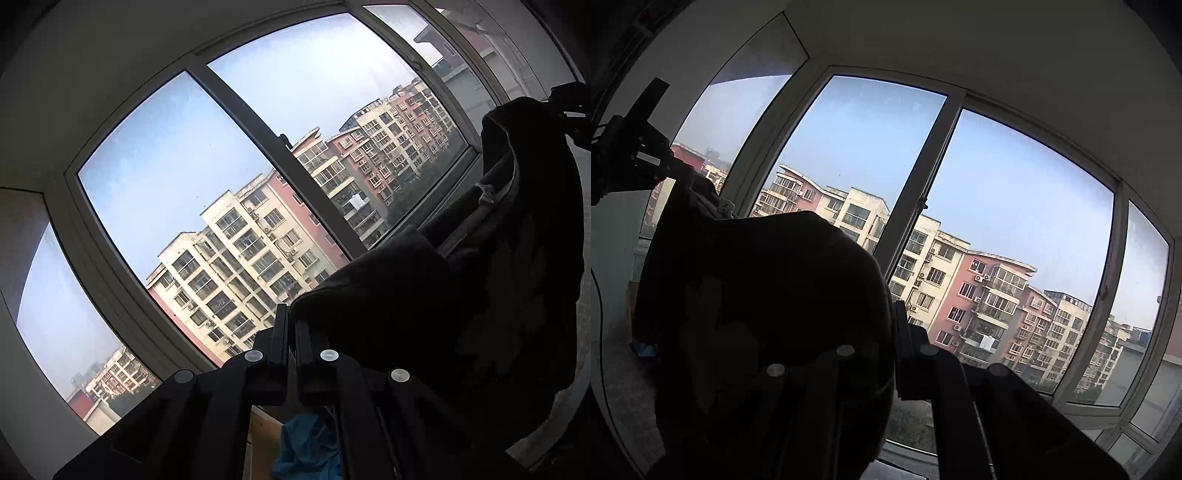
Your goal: Fold clothes
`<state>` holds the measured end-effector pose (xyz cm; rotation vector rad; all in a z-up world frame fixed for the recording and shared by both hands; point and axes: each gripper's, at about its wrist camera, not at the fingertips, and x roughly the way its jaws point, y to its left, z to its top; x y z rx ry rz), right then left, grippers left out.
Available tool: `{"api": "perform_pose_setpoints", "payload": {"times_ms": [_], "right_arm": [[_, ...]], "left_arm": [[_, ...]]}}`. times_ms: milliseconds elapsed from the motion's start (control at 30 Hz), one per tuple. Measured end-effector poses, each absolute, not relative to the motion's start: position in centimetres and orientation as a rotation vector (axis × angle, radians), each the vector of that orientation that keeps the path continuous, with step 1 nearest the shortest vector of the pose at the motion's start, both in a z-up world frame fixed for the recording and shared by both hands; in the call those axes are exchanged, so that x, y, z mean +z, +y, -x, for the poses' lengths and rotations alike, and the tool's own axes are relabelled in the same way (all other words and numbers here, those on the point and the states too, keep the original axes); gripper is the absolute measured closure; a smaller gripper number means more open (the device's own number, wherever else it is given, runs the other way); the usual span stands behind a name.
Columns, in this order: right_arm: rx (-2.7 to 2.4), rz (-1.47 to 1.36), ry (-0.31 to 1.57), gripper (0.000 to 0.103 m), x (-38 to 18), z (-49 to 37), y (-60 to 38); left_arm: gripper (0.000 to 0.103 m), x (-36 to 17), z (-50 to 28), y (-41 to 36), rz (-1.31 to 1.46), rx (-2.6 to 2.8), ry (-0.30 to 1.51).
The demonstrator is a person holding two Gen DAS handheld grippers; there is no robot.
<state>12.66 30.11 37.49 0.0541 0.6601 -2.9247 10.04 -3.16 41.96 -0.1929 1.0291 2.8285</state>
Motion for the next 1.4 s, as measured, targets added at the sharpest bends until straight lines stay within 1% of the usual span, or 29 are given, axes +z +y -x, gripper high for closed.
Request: {"api": "perform_pose_setpoints", "payload": {"times_ms": [100,200,333,433,533,633,767,900,1000,1033,1100,1133,1167,1233,1300,1367,1400], "right_arm": [[-2.937,-0.065,0.665,0.097,37.0,-11.3,31.0],[-2.950,-0.076,0.669,0.097,36.6,-9.9,31.9],[-2.951,-0.303,0.646,0.097,27.9,-1.2,33.1],[-2.940,-0.487,0.624,0.097,20.8,5.9,34.1],[-2.917,-0.670,0.599,0.097,13.8,12.9,35.0],[-2.884,-0.852,0.572,0.097,6.8,19.9,36.0],[-2.817,-1.086,0.544,0.097,-2.6,28.6,36.8],[-2.736,-1.264,0.578,0.097,-10.4,32.6,36.5],[-2.582,-1.493,0.562,0.097,-14.4,34.5,36.7],[-2.554,-1.520,0.560,0.096,-14.7,34.4,36.7],[-2.527,-1.527,0.563,0.095,-14.4,33.7,36.6],[-2.530,-1.521,0.544,0.091,-13.4,33.3,36.9],[-2.541,-1.510,0.515,0.089,-12.0,32.8,37.3],[-2.562,-1.489,0.458,0.089,-9.3,31.8,38.1],[-2.617,-1.418,0.399,0.088,-5.5,29.2,39.1],[-2.679,-1.340,0.371,0.079,-2.2,24.9,40.2],[-2.711,-1.309,0.358,0.069,-0.8,22.5,40.7]], "left_arm": [[0.100,42.5,-9.6,-2.7,0.201,2.823,1.053],[0.100,41.3,-6.3,-1.5,0.278,2.802,1.088],[0.100,36.9,1.4,0.4,0.448,2.768,1.111],[0.100,32.0,9.0,1.3,0.597,2.742,1.058],[0.101,25.0,16.8,2.5,0.769,2.673,0.998],[0.101,16.5,23.9,5.0,0.913,2.587,1.017],[0.101,4.3,31.4,7.0,1.144,2.466,1.002],[0.101,-6.3,36.6,8.2,1.330,2.356,1.017],[0.100,-11.7,38.9,9.1,1.427,2.293,1.038],[0.095,-13.0,39.6,9.3,1.461,2.271,1.044],[0.090,-14.0,40.1,9.7,1.489,2.228,1.061],[0.084,-14.4,40.3,9.8,1.501,2.207,1.067],[0.080,-13.9,39.4,9.0,1.493,2.200,1.044],[0.080,-11.9,39.4,7.6,1.492,2.219,0.980],[0.079,-9.9,35.4,5.6,1.465,2.277,0.999],[0.079,-6.9,32.2,4.2,1.405,2.324,1.055],[0.077,-5.4,29.9,3.4,1.372,2.341,1.074]]}}
